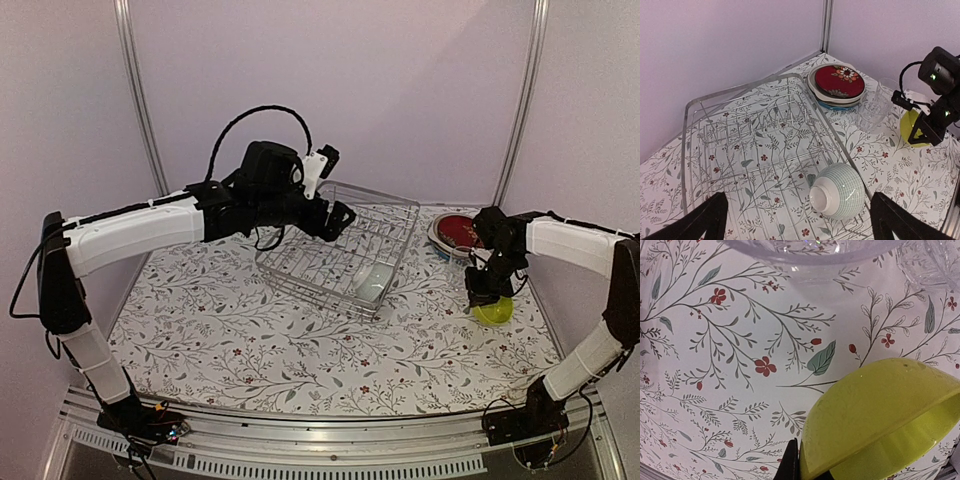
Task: Unload the mixed dishes from the dish rack
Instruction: Place the bowl at the corner of the board, then grab the bowl from the dish rack, then pass from the left arm to the right
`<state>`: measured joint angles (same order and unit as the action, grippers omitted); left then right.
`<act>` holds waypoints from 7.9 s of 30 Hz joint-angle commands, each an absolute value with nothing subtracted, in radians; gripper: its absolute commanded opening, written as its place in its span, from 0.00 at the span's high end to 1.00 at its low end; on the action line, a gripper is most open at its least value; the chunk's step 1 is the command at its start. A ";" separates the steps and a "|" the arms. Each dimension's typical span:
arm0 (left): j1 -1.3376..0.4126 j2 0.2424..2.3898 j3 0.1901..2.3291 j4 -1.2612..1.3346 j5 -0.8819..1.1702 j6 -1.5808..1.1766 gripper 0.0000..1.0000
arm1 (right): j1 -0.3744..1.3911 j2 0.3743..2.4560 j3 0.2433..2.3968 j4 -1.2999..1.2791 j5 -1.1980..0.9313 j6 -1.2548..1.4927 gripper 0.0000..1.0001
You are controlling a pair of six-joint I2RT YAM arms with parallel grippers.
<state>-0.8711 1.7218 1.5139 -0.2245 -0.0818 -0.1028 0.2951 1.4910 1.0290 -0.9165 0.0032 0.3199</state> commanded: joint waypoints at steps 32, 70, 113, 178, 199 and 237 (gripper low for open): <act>-0.884 1.851 1.606 -0.379 -0.061 -0.073 0.00 | 0.271 1.464 1.127 -0.906 -0.014 0.272 0.46; -0.897 2.234 1.980 -0.763 0.221 0.146 0.01 | 0.270 1.377 1.197 -0.890 -0.058 0.253 0.01; -0.936 2.365 2.067 -0.718 0.091 0.016 0.01 | 0.270 1.401 1.163 -0.849 -0.089 0.265 0.01; -0.931 2.002 1.708 -0.330 -0.067 -0.046 0.43 | 0.353 1.402 1.176 -0.525 -0.435 0.527 0.10; -0.944 1.876 1.595 -0.205 -0.036 -0.069 0.44 | 0.508 1.534 1.224 -0.206 -0.565 0.759 0.41; -0.954 1.779 1.471 -0.077 -0.054 -0.072 0.02 | 0.533 1.588 1.204 0.060 -0.662 0.951 1.00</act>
